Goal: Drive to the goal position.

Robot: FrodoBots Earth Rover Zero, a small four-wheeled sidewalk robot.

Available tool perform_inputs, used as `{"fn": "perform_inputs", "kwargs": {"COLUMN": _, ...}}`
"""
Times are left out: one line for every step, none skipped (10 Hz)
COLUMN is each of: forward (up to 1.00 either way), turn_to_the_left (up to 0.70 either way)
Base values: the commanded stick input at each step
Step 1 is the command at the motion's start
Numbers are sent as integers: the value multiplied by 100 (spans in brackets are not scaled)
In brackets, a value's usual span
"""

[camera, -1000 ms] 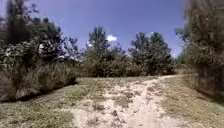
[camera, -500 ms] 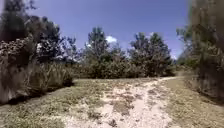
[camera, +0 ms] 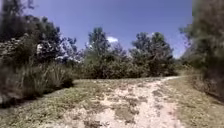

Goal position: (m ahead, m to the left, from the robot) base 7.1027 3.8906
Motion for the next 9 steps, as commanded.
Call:
{"fn": "perform_inputs", "kwargs": {"forward": 50, "turn_to_the_left": 0}}
{"fn": "perform_inputs", "kwargs": {"forward": 50, "turn_to_the_left": 0}}
{"fn": "perform_inputs", "kwargs": {"forward": 50, "turn_to_the_left": 0}}
{"fn": "perform_inputs", "kwargs": {"forward": 50, "turn_to_the_left": 0}}
{"fn": "perform_inputs", "kwargs": {"forward": 50, "turn_to_the_left": 0}}
{"fn": "perform_inputs", "kwargs": {"forward": 50, "turn_to_the_left": 0}}
{"fn": "perform_inputs", "kwargs": {"forward": 50, "turn_to_the_left": 0}}
{"fn": "perform_inputs", "kwargs": {"forward": 50, "turn_to_the_left": 0}}
{"fn": "perform_inputs", "kwargs": {"forward": 50, "turn_to_the_left": 0}}
